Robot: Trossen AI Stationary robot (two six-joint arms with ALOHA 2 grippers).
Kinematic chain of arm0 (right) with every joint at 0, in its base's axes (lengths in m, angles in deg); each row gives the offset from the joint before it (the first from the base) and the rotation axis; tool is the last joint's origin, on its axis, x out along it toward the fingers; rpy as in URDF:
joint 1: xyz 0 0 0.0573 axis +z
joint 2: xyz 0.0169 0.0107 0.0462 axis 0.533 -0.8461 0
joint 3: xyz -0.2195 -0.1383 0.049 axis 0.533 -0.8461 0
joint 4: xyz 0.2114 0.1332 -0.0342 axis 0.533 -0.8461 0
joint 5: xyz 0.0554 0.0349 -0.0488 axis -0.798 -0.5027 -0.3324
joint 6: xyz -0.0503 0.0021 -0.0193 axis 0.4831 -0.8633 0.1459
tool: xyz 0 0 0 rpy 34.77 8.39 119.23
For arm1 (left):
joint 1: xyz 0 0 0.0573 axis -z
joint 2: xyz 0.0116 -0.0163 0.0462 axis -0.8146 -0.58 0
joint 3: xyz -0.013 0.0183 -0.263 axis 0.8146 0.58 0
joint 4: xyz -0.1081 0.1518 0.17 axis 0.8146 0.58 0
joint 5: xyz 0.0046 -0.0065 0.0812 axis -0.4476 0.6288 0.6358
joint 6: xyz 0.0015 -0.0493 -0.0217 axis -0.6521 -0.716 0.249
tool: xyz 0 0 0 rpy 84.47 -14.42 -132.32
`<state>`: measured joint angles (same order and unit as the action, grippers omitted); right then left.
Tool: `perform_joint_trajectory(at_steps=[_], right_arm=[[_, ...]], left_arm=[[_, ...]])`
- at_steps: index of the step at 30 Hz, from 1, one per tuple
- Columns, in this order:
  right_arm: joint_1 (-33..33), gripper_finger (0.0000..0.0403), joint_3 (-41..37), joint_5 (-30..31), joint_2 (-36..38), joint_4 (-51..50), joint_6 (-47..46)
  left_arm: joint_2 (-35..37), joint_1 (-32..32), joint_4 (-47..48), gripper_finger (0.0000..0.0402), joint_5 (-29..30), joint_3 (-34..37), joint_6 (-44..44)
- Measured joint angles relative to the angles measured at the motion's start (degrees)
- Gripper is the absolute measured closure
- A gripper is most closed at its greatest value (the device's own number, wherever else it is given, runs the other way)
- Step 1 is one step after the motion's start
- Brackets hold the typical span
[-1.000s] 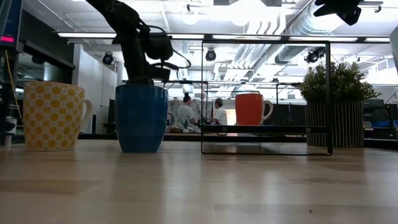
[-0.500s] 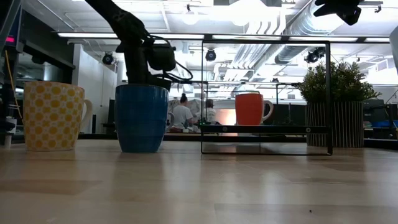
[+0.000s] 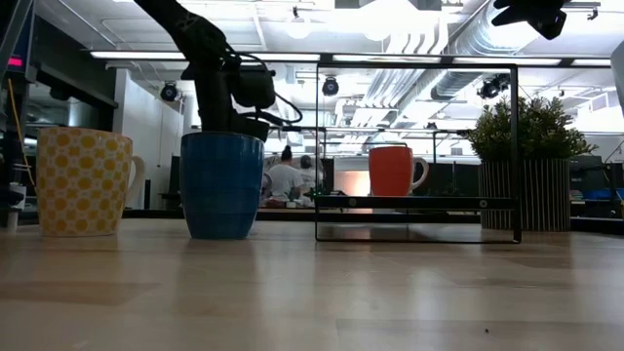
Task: Place coffee mugs
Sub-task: Put the light blue mug on the shelf to the left side of the orange mug
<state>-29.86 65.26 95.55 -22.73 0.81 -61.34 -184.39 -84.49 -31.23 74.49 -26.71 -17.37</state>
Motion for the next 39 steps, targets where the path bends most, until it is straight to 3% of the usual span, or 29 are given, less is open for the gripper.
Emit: perform_joint_trajectory(at_steps=[5,21,32,39], right_arm=[[0.00,0.0289,0.00,0.44,0.00,-0.01,0.00],[0.00,0.0289,0.00,0.58,0.00,-1.19,0.09],[0.02,0.0289,0.00,1.77,0.00,-1.75,-1.87],[0.00,0.0289,0.00,3.49,-2.00,-1.55,-2.75]], left_arm=[[-0.15,0.00,1.00,0.0389,0.26,-0.91,-0.04],[-0.31,1.94,11.59,0.0392,-1.35,-13.25,1.52],[-0.36,3.96,11.01,0.0392,1.19,-23.70,-0.84],[-6.16,4.09,11.08,0.0392,2.00,-30.82,-4.34]])
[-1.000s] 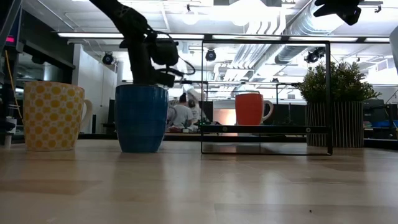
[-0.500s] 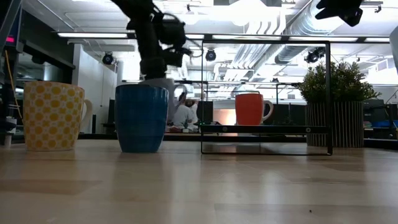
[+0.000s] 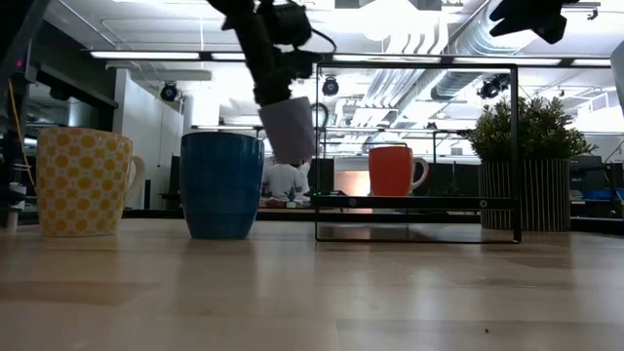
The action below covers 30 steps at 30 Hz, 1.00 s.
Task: Place coffee mugs
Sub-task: Put the light blue mug on the shelf to the left side of the orange mug
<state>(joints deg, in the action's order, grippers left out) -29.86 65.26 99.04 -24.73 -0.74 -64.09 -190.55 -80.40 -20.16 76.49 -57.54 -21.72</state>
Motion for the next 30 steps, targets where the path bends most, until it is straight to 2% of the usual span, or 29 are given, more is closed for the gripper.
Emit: perform_joint_trajectory(at_steps=[5,17,30], right_arm=[[0.00,0.0289,0.00,-0.25,-2.33,0.08,-0.02],[0.00,0.0289,0.00,-1.54,-7.93,0.26,-3.02],[0.02,0.0289,0.00,-1.98,-9.52,1.29,-3.04]], left_arm=[[-5.42,-0.56,0.59,0.0392,-2.02,-6.19,-3.44],[-17.16,-2.71,1.72,0.0393,-0.88,-18.44,-5.97],[-19.61,-3.04,-0.40,0.0393,3.40,-20.57,-6.10]])
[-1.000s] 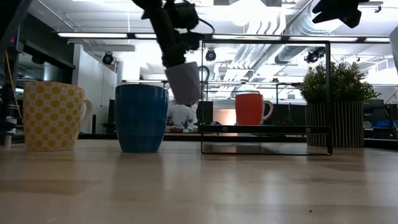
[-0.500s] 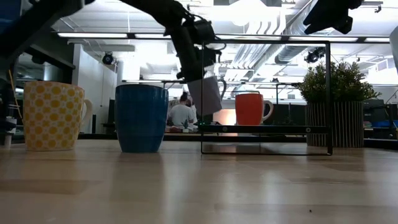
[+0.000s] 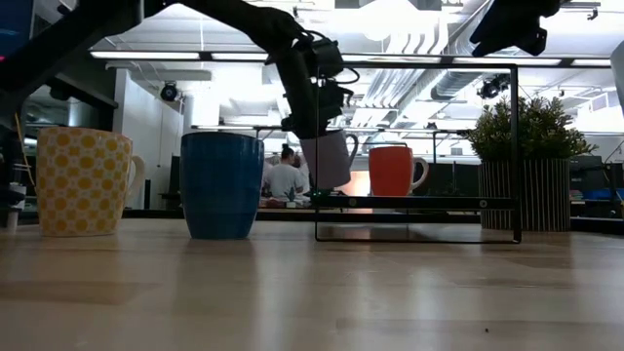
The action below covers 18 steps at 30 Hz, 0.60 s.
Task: Place coffee mugs
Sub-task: Put the light blue mug on the shelf to the left side of the orange mug
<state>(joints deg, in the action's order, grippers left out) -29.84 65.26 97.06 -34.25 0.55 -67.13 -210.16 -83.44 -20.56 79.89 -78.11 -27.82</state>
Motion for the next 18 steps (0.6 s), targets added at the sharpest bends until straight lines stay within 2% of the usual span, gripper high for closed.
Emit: perform_joint_trajectory(at_steps=[9,18], right_arm=[[-0.01,0.0289,0.00,-0.03,-0.04,0.09,0.00],[-0.02,0.0289,0.00,-0.05,-0.04,0.09,0.01]], left_arm=[[-0.31,0.06,-0.72,0.0393,-0.64,0.00,1.12],[-0.31,3.32,0.48,0.0393,-2.82,0.00,1.91]])
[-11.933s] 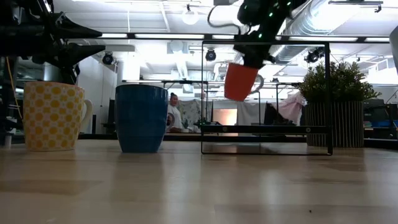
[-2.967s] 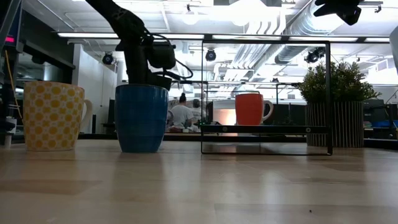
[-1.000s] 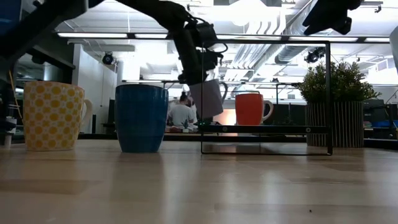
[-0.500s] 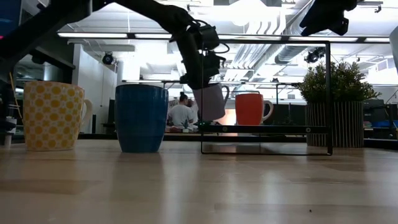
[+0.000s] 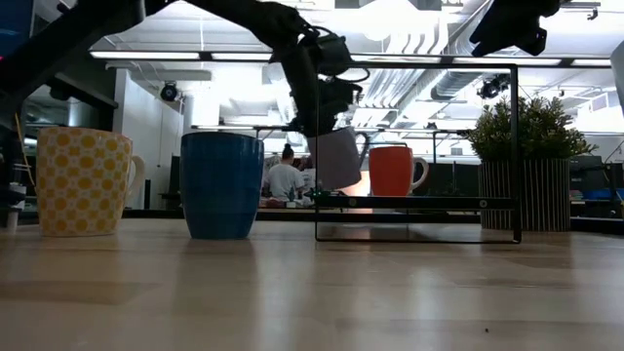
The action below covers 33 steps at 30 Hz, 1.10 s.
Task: Place coffee mugs
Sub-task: Put the light blue mug on the shelf to the left side of the orange mug
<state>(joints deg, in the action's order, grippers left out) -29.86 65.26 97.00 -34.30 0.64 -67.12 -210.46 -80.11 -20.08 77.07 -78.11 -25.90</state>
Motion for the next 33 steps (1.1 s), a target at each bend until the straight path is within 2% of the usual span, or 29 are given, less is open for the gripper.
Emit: perform_joint_trajectory(at_steps=[14,22,33], right_arm=[[0.02,0.0289,0.00,-1.56,0.00,0.00,-0.01],[0.02,0.0289,0.00,-2.62,0.00,0.00,-0.01],[0.02,0.0289,0.00,-2.62,0.02,0.00,-0.01]], left_arm=[[-0.91,6.63,3.07,0.0393,-0.58,0.03,-1.59],[-1.57,7.21,1.99,0.0362,-0.65,0.04,-2.07],[-1.57,6.88,1.01,0.0357,-0.67,0.04,-0.98]])
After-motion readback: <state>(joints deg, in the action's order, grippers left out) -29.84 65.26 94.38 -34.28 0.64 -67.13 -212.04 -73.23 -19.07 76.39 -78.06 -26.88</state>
